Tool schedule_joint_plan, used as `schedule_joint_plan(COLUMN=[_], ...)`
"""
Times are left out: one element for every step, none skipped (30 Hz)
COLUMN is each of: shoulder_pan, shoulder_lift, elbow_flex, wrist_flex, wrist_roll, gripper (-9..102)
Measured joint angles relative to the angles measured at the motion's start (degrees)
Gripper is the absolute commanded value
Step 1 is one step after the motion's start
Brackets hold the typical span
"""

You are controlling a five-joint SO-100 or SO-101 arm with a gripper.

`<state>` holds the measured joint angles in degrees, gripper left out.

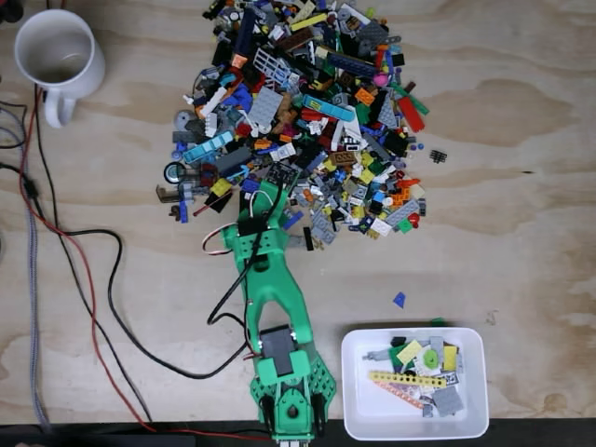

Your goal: Find the closest Lego and put it in the bin.

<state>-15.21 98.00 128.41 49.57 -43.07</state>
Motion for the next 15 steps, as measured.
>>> schedule_joint_plan(shoulder_pan=[0.26,0.35,0.44,0.44,0.53,0.53,0.53,0.53,0.53,0.53,0.53,0.53,0.53,0.53,0.53], shoulder_lift=[0.00,0.00,0.00,0.00,0.00,0.00,0.00,0.00,0.00,0.00,0.00,0.00,0.00,0.00,0.00], elbow_flex=[0.18,0.18,0.35,0.44,0.44,0.53,0.53,0.53,0.53,0.53,0.53,0.53,0.53,0.53,0.53], wrist_flex=[-0.09,-0.09,-0.35,-0.44,-0.62,-0.79,-0.88,-0.97,-1.14,-1.14,-1.14,-1.14,-1.14,-1.14,-1.14], wrist_roll=[0.00,0.00,0.00,0.00,0.00,0.00,0.00,0.00,0.00,0.00,0.00,0.00,0.00,0.00,0.00], gripper=[8,8,7,7,6,5,4,4,4,3,3,2,2,2,2])
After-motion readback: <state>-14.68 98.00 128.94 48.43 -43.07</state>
